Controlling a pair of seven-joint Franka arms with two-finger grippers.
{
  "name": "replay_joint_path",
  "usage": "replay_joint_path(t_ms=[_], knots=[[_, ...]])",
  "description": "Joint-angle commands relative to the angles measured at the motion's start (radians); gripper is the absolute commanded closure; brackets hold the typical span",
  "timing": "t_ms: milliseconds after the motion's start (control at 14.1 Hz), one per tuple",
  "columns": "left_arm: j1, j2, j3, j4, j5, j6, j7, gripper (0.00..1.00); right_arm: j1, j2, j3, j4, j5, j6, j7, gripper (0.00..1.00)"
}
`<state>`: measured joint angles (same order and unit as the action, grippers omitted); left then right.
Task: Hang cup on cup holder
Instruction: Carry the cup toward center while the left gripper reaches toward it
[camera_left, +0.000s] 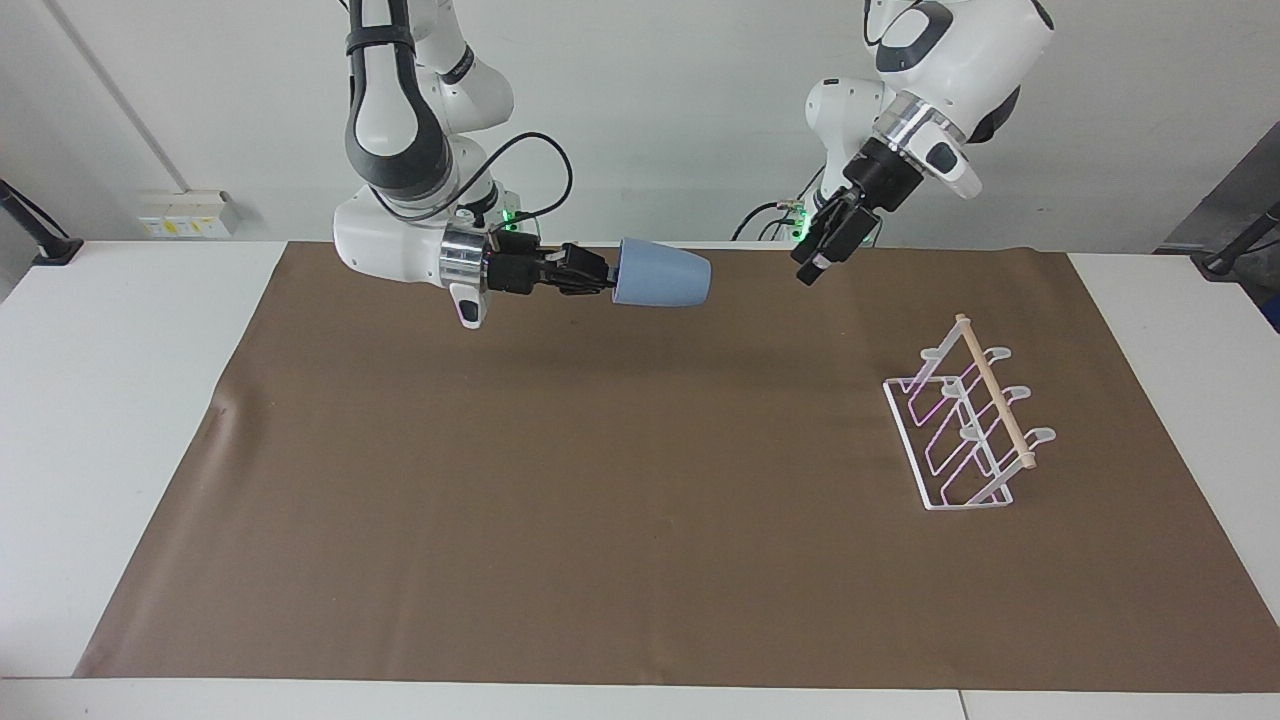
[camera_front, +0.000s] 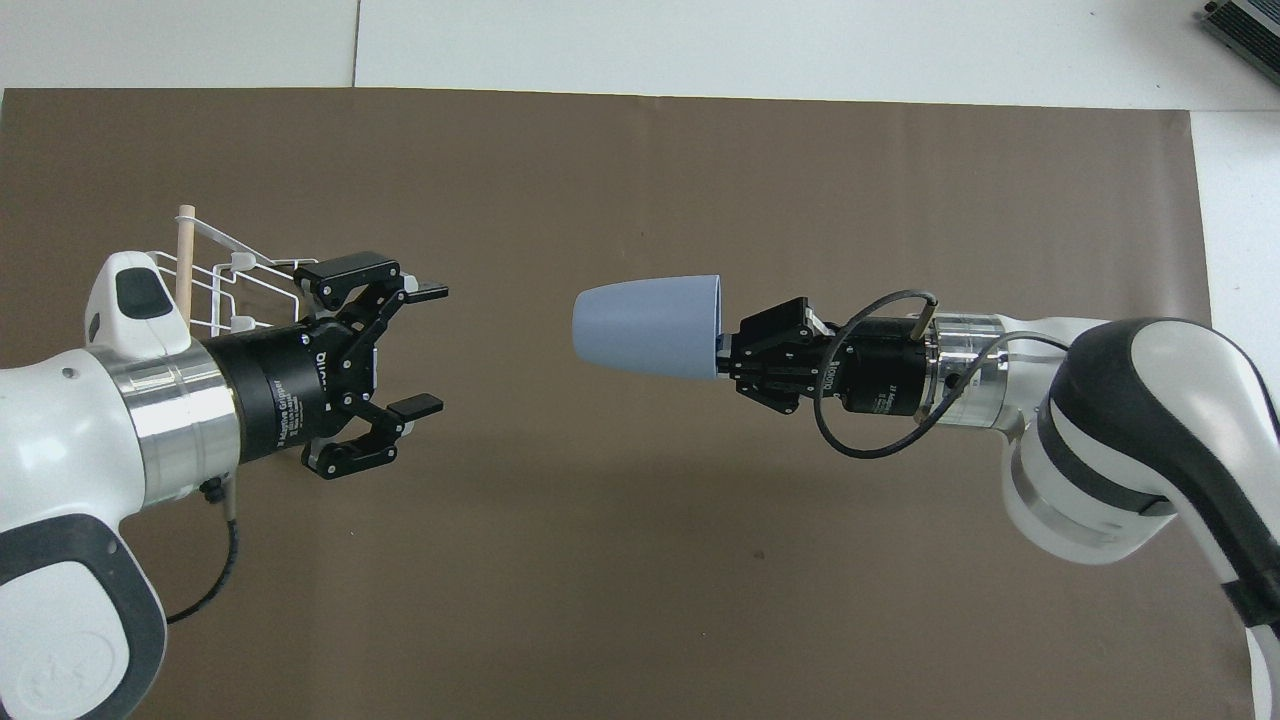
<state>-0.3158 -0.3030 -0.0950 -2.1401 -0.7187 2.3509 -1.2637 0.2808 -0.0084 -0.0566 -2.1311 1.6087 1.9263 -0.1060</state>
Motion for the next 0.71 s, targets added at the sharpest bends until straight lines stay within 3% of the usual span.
replay_joint_path(t_ms=[0, 283, 636], knots=[[-0.100, -0.031, 0.015, -0.053, -0.041, 0.080, -0.097, 0.00, 0.005, -0.030, -0.002, -0.029, 0.030, 0.020, 0.000, 1.00], [-0.201, -0.030, 0.015, -0.069, -0.041, 0.186, -0.232, 0.00, 0.004, -0.028, -0.002, -0.029, 0.030, 0.020, -0.008, 1.00], [-0.207, -0.016, -0.006, -0.061, -0.041, 0.300, -0.319, 0.00, 0.004, -0.028, -0.002, -0.029, 0.030, 0.023, -0.011, 1.00]])
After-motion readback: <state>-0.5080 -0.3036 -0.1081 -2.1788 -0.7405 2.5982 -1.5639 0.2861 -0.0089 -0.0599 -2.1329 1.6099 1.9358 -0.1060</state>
